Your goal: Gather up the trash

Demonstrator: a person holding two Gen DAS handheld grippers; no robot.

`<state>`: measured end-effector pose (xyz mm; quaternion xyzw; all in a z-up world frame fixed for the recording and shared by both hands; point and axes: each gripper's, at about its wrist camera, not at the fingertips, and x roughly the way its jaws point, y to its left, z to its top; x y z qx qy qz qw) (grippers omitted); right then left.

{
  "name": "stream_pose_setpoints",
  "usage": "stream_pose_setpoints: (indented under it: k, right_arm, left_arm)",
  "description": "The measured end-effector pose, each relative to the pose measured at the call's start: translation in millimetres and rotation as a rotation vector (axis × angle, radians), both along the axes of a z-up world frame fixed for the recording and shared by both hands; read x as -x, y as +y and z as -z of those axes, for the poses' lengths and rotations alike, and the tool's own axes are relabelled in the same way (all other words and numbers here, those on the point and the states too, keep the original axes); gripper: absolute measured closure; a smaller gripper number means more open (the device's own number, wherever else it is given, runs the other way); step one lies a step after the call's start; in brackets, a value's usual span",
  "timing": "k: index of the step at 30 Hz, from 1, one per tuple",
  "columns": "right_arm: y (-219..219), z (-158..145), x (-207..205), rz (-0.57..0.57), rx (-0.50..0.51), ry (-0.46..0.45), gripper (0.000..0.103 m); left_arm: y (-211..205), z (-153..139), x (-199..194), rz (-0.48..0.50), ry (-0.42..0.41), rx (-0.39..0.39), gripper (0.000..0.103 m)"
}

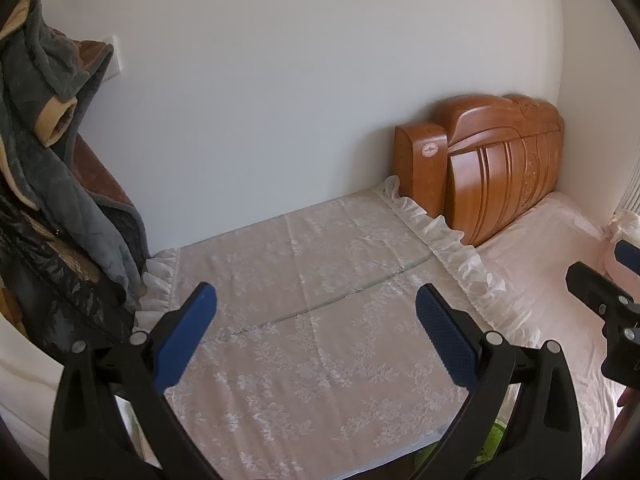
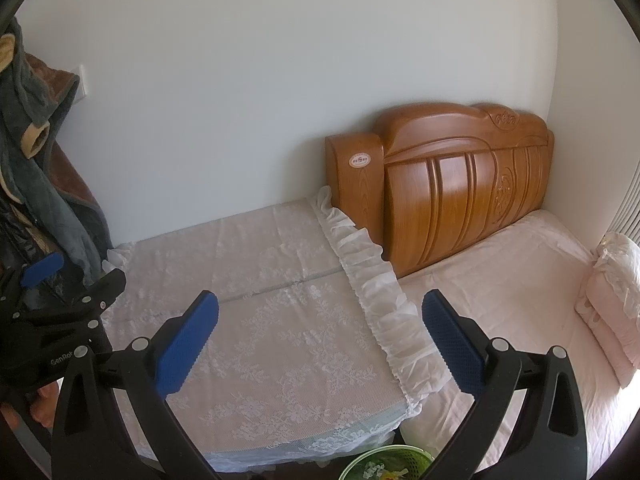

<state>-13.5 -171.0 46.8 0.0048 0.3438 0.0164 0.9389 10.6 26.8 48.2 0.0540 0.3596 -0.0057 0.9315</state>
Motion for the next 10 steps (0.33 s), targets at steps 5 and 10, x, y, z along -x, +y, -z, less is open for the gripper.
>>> stream_pose_setpoints:
  k: [5,10]
  right_arm:
    - [0.3,1.9,-1.2,0.000,-0.001,0.004,0.002]
    - [0.3,2.9,-2.1,-0.001,-0.001,0.005,0.002]
  left_arm:
    - [1.5,1.6,-2.5,0.005,0.010,0.010,0.008]
    - [2.1,2.9,-2.3,0.004,0.011,0.007,0.008]
